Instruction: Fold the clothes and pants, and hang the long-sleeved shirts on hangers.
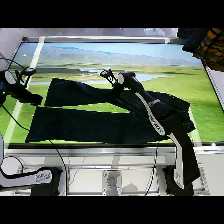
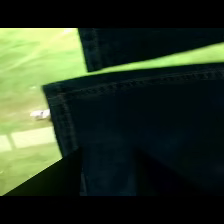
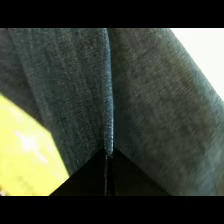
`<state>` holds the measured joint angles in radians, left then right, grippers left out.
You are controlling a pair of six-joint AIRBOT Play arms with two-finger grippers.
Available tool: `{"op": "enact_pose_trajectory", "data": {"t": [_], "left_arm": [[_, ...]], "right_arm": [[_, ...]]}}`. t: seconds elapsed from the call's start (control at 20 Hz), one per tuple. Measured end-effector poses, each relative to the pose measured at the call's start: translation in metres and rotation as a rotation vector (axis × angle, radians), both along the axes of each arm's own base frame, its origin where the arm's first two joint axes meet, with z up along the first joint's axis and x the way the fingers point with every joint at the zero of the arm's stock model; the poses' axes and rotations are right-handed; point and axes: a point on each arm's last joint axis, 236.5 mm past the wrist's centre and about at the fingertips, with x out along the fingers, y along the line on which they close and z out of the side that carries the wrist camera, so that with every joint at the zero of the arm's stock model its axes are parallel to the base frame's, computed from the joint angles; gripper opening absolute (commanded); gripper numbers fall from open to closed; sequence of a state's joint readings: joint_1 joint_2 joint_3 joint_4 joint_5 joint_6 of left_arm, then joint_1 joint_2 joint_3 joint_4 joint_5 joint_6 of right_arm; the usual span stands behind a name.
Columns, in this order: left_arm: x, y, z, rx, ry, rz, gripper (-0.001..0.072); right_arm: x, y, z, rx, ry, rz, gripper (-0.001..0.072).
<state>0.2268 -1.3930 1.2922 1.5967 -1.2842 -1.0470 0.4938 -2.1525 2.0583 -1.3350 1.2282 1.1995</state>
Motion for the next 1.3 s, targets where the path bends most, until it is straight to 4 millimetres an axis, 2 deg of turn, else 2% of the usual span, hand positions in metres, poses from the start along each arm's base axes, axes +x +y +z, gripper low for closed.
{"op": "enact_pose_trajectory", "data": {"t": [0.1,0.2,0.3,0.4,0.55,0.7,0.75,0.85,0.9,1.0,1.1,1.2,1.25,1.3], "left_arm": [[-0.011,-0.017,-0.001,-0.016,0.056,-0.092,0.0364],[-0.017,-0.032,0.000,-0.024,0.086,-0.164,0.0363],[-0.020,-0.045,0.001,-0.030,0.103,-0.219,0.0362],[-0.022,-0.054,0.003,-0.032,0.113,-0.252,0.0356],[-0.024,-0.058,0.007,-0.024,0.111,-0.256,0.0355],[-0.025,-0.047,0.016,0.029,0.098,-0.228,0.0355],[-0.024,-0.044,0.018,0.042,0.085,-0.217,0.0355],[-0.021,-0.042,0.022,0.055,0.065,-0.209,0.0355],[-0.020,-0.041,0.023,0.061,0.058,-0.204,0.0355],[-0.019,-0.038,0.025,0.071,0.049,-0.194,0.0355],[-0.018,-0.038,0.026,0.075,0.041,-0.190,0.0355],[-0.016,-0.037,0.027,0.076,0.035,-0.187,0.0355],[-0.016,-0.037,0.027,0.078,0.033,-0.186,0.0355],[-0.015,-0.037,0.027,0.079,0.029,-0.183,0.0355]], "right_arm": [[-0.009,-0.002,0.025,-0.002,0.013,0.009,0.0013],[-0.029,-0.003,0.057,-0.007,0.038,0.034,0.0013],[-0.059,0.002,0.088,-0.010,0.069,0.079,0.0013],[-0.098,0.009,0.106,-0.038,0.121,0.142,0.0013],[-0.162,0.030,0.103,-0.090,0.208,0.261,0.0014],[-0.225,0.044,0.079,-0.170,0.298,0.377,0.0015],[-0.247,0.046,0.070,-0.199,0.331,0.415,0.0038],[-0.281,0.045,0.055,-0.256,0.385,0.475,0.0231],[-0.293,0.044,0.052,-0.276,0.402,0.497,0.0280],[-0.307,0.041,0.048,-0.305,0.422,0.523,0.0284],[-0.306,0.034,0.048,-0.324,0.418,0.523,0.0284],[-0.286,0.024,0.050,-0.331,0.381,0.486,0.0286],[-0.263,0.014,0.050,-0.344,0.338,0.444,0.0298],[-0.240,0.006,0.051,-0.331,0.304,0.393,0.0344]]}}
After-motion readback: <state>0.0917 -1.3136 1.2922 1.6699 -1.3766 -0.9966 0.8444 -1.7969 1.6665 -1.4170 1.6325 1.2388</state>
